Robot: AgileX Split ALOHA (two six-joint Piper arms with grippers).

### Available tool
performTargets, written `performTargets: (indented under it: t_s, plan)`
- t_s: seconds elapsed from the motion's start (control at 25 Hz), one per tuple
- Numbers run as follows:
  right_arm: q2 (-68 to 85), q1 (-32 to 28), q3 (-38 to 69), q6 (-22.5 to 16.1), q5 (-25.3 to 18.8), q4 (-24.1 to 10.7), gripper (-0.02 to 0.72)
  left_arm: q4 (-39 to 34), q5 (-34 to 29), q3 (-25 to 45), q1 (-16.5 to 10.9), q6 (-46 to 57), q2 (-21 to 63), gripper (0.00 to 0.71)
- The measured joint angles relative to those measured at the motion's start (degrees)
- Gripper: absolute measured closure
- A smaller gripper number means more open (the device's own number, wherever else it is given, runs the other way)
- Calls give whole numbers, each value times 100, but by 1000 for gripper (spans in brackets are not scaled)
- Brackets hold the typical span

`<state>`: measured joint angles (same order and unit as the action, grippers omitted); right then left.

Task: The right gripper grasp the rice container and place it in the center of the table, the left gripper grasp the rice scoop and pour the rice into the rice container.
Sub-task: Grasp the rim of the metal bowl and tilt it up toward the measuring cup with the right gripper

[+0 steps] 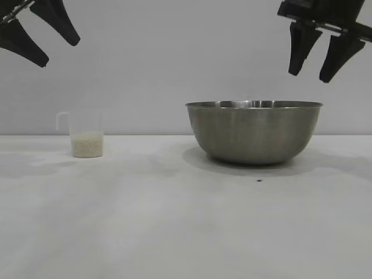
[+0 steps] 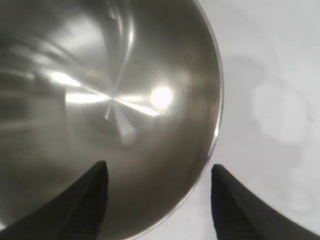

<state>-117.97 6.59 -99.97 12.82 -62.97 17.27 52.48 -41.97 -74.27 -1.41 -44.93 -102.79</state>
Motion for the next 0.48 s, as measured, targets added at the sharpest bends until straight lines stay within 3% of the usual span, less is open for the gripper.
performTargets:
  t_s: [0.28, 0.48]
  plan:
    - [-126, -291, 0, -115, 0, 135, 311, 0, -7, 0, 0, 0, 0, 259]
    - [-304, -452, 0, -73, 10, 609, 311, 0, -14, 0, 0, 0, 0, 259]
